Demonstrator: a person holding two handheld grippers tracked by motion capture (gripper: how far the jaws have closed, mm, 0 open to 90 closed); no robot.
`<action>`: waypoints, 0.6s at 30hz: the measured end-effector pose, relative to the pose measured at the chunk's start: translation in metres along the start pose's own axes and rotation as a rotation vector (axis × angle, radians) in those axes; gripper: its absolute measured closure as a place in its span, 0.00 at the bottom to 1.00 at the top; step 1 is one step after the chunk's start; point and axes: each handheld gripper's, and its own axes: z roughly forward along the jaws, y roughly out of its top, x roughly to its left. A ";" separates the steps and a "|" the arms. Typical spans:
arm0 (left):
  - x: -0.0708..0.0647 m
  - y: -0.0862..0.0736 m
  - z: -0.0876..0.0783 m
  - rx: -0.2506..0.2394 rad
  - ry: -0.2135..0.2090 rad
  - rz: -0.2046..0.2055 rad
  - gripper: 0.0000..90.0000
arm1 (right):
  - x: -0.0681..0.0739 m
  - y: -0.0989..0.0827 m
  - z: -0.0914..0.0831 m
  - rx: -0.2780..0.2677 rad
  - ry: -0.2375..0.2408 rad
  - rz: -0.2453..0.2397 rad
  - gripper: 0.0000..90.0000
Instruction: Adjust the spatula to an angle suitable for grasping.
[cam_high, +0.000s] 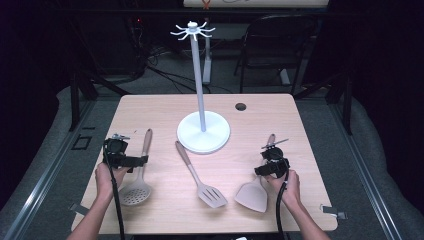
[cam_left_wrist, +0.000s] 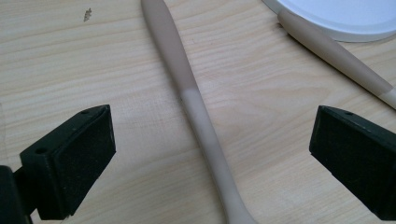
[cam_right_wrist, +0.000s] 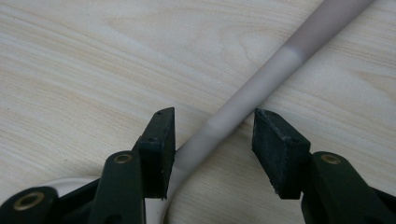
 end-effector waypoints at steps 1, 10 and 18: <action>0.000 0.000 0.000 -0.001 0.002 0.001 0.00 | 0.000 0.000 -0.001 0.006 -0.006 -0.004 0.56; 0.002 -0.001 -0.002 -0.009 0.005 -0.002 0.00 | -0.002 0.001 -0.003 0.026 -0.020 -0.006 0.58; 0.002 -0.001 -0.002 -0.007 0.003 -0.001 0.00 | -0.004 0.001 -0.003 0.021 0.009 0.009 0.61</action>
